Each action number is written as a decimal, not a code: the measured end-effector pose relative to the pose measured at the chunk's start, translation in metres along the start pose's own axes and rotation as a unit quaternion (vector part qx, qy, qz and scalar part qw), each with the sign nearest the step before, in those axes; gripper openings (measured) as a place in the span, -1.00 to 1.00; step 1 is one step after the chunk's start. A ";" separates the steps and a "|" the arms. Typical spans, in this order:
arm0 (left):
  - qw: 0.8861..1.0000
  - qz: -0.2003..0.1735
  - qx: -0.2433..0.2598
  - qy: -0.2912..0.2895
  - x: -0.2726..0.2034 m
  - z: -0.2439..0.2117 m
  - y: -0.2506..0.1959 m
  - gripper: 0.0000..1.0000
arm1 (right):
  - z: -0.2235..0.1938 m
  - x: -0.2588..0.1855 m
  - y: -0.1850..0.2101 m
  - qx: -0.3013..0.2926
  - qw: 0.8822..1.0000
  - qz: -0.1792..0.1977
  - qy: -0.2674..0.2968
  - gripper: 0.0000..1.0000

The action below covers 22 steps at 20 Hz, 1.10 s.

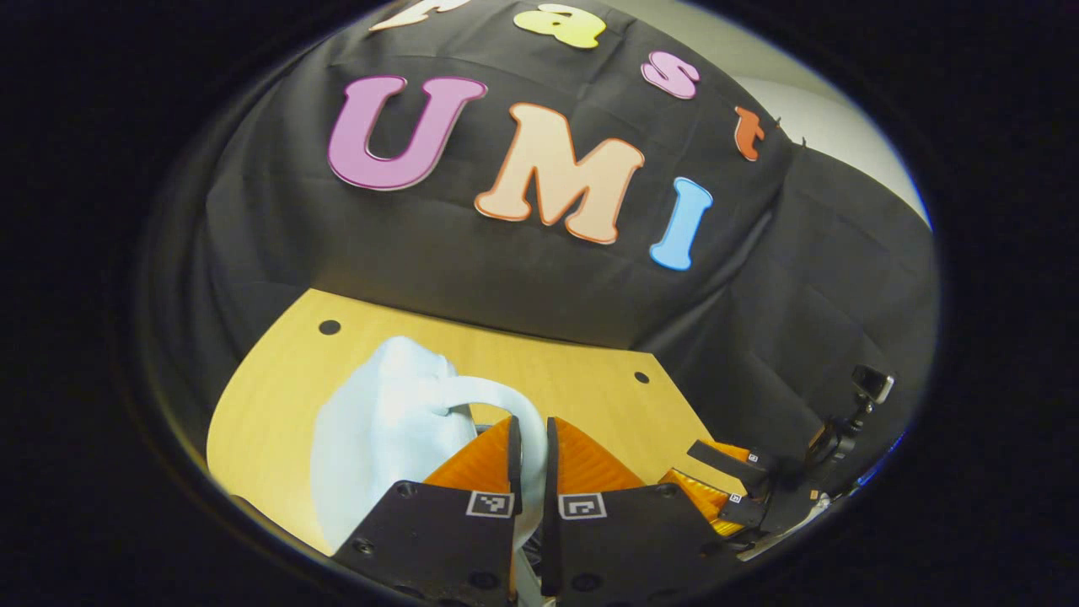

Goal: First open the suitcase, pack the skin care products into it, and then close the suitcase.

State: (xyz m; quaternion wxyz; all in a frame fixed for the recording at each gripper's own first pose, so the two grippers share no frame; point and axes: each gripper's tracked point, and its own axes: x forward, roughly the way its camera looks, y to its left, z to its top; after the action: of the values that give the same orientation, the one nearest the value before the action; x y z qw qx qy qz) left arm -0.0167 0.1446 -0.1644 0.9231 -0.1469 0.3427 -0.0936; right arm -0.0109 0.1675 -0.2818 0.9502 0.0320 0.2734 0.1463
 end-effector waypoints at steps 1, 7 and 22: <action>1.000 -0.006 0.001 0.010 0.006 -0.008 -0.004 -0.90 | 0.001 -0.002 -0.007 0.001 1.000 -0.005 -0.001 0.81; 0.998 -0.024 0.004 0.063 0.039 -0.047 -0.027 -0.90 | 0.001 -0.013 -0.042 0.003 0.999 -0.038 0.001 0.81; 0.987 0.020 0.052 0.147 0.100 -0.153 -0.063 -0.66 | 0.009 -0.056 -0.108 0.002 0.999 -0.052 -0.014 0.82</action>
State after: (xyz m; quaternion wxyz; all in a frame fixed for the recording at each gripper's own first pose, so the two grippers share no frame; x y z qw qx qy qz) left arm -0.0480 0.0266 -0.3145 0.8706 -0.0762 0.4726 -0.1135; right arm -0.0232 0.0480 -0.2607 0.9602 0.0215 0.2616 0.0953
